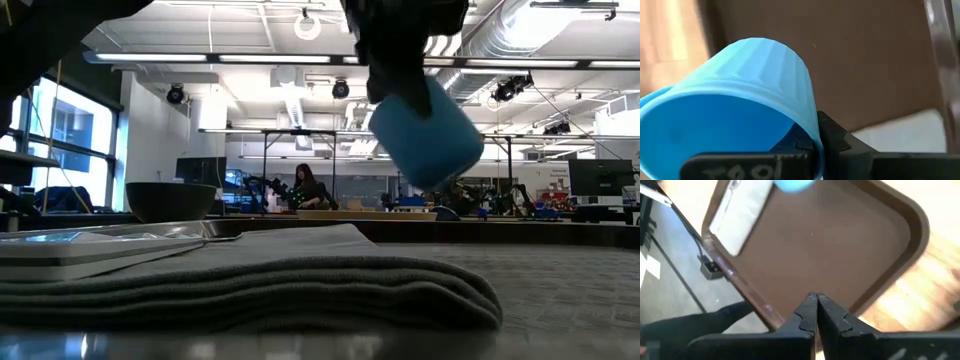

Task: Set up tray
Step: Put the blue mug on the brown tray

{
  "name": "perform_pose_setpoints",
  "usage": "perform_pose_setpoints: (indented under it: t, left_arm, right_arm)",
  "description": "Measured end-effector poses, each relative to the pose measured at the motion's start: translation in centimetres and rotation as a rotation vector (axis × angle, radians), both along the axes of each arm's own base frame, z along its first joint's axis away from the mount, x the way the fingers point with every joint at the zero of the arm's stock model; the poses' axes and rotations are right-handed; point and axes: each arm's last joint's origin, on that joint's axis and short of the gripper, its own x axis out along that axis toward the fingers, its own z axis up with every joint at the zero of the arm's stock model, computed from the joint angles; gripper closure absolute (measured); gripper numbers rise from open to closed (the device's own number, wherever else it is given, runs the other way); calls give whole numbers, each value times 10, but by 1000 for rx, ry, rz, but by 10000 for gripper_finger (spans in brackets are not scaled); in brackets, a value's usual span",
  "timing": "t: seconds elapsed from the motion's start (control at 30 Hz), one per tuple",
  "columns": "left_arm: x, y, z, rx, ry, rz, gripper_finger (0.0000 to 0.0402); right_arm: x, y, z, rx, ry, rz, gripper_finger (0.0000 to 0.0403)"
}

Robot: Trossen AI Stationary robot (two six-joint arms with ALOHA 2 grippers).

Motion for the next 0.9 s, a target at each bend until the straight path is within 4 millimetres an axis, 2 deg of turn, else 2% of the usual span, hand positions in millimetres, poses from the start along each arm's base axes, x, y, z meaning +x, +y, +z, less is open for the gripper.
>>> perform_pose_setpoints:
  t: [0.2, 0.37, 0.6, 0.9]
  left_arm:
    - [5, -15, -20, 115, -17, -284, 354]
    - [6, -23, -38, 152, 27, -393, 360]
    - [3, -26, -52, 180, 119, -381, 318]
    - [3, -25, -52, 230, 134, -338, 273]
  right_arm:
    - [22, 8, -5, 7, -7, 20, 402]
    - [33, 17, -9, 37, -7, 33, 402]
    - [40, 27, -12, 52, -19, 50, 402]
    - [40, 28, -12, 29, -30, 70, 402]
